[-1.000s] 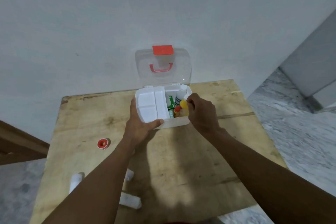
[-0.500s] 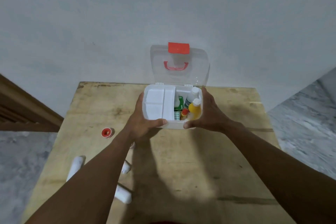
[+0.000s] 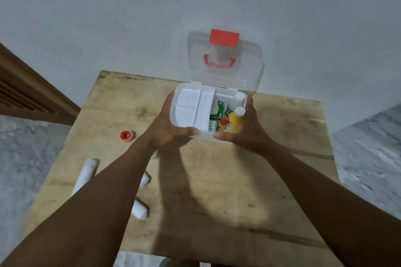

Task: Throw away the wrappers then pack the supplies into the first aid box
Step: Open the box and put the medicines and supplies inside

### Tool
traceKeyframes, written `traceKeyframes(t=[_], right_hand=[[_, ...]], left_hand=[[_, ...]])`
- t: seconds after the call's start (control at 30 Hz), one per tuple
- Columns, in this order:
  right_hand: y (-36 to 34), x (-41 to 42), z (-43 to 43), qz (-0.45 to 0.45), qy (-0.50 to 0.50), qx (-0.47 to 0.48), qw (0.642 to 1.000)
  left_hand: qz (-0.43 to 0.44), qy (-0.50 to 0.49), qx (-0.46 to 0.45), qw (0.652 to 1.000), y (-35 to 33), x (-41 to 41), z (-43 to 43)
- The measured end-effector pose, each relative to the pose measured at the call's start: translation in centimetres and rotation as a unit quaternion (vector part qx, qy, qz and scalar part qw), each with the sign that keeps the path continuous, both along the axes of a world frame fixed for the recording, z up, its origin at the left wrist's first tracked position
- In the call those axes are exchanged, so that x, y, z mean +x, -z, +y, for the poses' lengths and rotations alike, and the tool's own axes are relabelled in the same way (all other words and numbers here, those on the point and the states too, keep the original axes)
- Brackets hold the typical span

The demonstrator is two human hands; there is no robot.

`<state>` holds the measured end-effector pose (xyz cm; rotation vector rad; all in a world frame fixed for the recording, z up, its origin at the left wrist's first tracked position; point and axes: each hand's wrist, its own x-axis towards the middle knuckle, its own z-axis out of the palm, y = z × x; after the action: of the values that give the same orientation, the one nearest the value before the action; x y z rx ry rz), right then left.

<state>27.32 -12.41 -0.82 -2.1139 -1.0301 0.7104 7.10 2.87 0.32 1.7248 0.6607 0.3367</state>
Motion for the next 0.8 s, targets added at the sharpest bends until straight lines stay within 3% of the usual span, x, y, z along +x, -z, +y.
traceKeyframes(t=[0.1, 0.23, 0.43, 0.7, 0.8], right_hand=[[0.1, 0.1, 0.1, 0.005, 0.008, -0.001, 1.000], [0.2, 0.4, 0.1, 0.016, -0.006, 0.045, 0.999], [0.1, 0.6, -0.2, 0.027, -0.017, 0.061, 0.998], [-0.4, 0.1, -0.9, 0.017, -0.044, 0.010, 0.999], [-0.5, 0.1, -1.1, 0.016, -0.046, 0.000, 0.999]], left_hand=[[0.007, 0.008, -0.016, 1.000, 0.2, -0.1, 0.2], [0.073, -0.053, -0.063, 0.994, -0.2, -0.4, -1.1], [0.077, -0.192, 0.045, 0.977, -1.8, -2.5, -6.8], [0.231, -0.391, 0.222, 0.863, 0.9, -7.5, -14.8], [0.276, -0.453, 0.218, 0.819, 2.2, -9.5, -17.4]])
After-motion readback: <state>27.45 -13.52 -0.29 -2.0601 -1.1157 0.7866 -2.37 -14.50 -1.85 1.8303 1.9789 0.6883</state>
